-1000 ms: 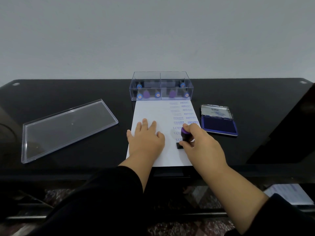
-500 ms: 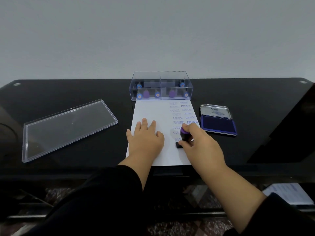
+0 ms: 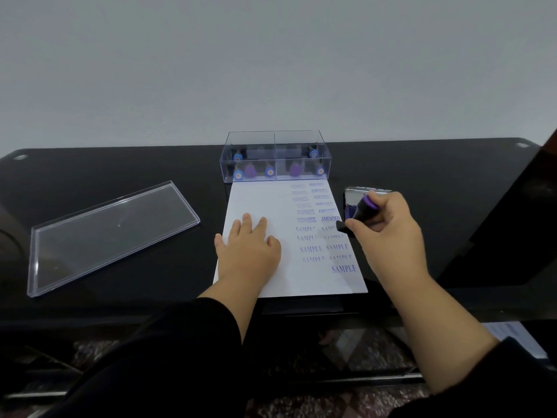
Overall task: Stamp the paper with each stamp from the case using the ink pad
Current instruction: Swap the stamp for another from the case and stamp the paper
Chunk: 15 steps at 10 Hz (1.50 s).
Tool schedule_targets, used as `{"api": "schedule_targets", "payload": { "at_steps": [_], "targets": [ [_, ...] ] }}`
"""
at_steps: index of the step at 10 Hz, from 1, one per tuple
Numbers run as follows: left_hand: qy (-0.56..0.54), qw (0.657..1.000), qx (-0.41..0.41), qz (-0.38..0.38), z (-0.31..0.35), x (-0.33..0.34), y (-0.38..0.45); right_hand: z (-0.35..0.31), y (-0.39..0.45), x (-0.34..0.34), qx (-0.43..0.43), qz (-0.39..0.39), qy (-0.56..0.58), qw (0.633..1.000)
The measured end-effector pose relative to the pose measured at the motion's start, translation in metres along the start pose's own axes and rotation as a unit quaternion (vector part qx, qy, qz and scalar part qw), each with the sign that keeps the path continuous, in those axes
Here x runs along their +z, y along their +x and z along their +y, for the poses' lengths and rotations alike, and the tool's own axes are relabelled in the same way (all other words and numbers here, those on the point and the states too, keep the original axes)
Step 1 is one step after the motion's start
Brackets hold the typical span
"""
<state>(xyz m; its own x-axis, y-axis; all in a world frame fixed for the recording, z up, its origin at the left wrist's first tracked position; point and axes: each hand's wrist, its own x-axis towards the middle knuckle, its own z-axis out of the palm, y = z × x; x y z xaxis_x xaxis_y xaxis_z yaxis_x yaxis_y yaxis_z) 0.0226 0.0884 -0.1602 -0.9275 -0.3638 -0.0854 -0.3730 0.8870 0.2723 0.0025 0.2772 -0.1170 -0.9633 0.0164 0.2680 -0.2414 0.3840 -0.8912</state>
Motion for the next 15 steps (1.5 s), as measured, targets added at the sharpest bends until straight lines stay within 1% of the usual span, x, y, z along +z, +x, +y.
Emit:
{"api": "schedule_targets", "payload": {
  "at_steps": [6, 15],
  "targets": [
    [0.006, 1.000, -0.004, -0.003, 0.0015, -0.0009, 0.0000, 0.0031, 0.0099, -0.0006, 0.000, 0.007, 0.029, 1.000],
    [0.001, 1.000, -0.002, -0.002, 0.0013, -0.0013, -0.0005, 0.0048, 0.0092, 0.0007, 0.008, -0.001, 0.000, 1.000]
  ]
}}
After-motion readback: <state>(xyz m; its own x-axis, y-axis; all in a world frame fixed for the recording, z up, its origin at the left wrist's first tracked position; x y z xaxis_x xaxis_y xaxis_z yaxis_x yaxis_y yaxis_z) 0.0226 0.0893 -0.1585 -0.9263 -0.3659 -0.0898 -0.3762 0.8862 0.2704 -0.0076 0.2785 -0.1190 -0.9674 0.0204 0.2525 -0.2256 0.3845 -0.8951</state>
